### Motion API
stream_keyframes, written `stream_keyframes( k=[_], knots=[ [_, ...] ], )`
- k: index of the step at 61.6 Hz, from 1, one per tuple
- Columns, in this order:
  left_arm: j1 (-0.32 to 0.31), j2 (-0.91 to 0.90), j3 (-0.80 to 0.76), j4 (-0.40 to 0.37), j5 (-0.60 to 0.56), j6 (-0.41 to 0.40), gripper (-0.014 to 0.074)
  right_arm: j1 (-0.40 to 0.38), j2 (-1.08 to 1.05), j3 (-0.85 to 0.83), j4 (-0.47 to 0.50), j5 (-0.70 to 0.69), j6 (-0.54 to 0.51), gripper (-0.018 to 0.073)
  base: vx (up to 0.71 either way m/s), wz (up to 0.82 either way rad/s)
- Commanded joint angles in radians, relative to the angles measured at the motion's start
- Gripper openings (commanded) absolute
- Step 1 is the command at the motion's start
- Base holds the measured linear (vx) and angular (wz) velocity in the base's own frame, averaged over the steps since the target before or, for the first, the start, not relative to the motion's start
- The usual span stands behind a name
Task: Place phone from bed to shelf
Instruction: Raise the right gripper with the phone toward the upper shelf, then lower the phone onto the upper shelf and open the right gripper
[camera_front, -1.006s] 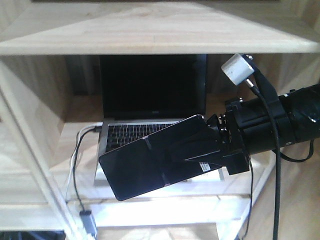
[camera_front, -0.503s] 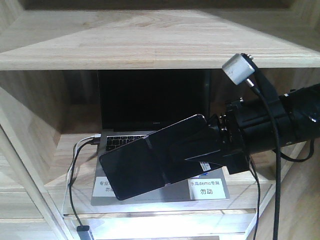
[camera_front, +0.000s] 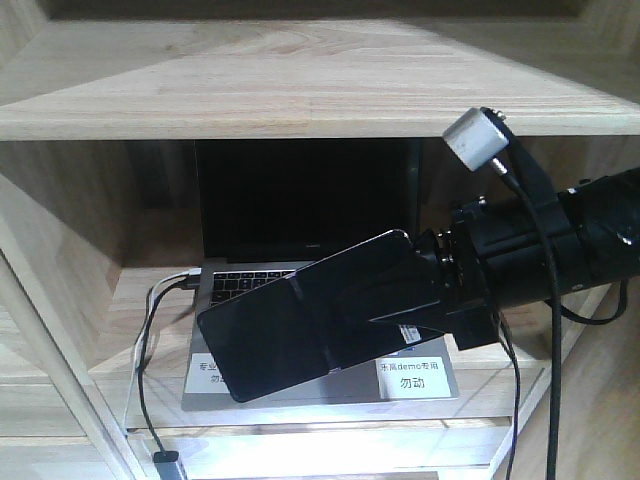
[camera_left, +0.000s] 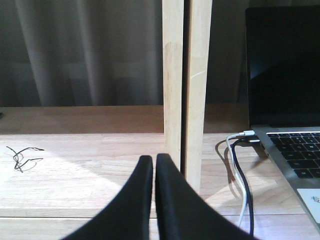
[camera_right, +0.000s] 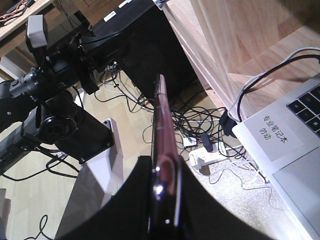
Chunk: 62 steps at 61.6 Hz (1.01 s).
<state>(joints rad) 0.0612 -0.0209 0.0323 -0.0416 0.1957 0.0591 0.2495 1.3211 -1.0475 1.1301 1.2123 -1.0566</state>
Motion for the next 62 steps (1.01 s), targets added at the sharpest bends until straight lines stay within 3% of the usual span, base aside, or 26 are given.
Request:
stream_keyframes(
  k=[1,22,44,62],
  knots=[
    [0.001,-0.005,0.007,-0.01,-0.07,0.0,0.0001,0.0,-0.028,-0.028,0.087,0.075,-0.006,-0.0002,0.0,0.0],
    [0.001,-0.005,0.007,-0.01,-0.07,0.0,0.0001,0.0,-0.028,-0.028,0.092,0.075,-0.005,-0.0002,0.0,0.0],
    [0.001,-0.005,0.007,-0.01,-0.07,0.0,0.0001,0.0,-0.036,-0.038,0.159,0.075,-0.001,-0.0002,0.0,0.0],
    [0.001,-0.005,0.007,-0.01,-0.07,0.0,0.0001,0.0,-0.057,-0.23,0.195,0.066,0.063,-0.0002,0.0,0.0]
  ],
)
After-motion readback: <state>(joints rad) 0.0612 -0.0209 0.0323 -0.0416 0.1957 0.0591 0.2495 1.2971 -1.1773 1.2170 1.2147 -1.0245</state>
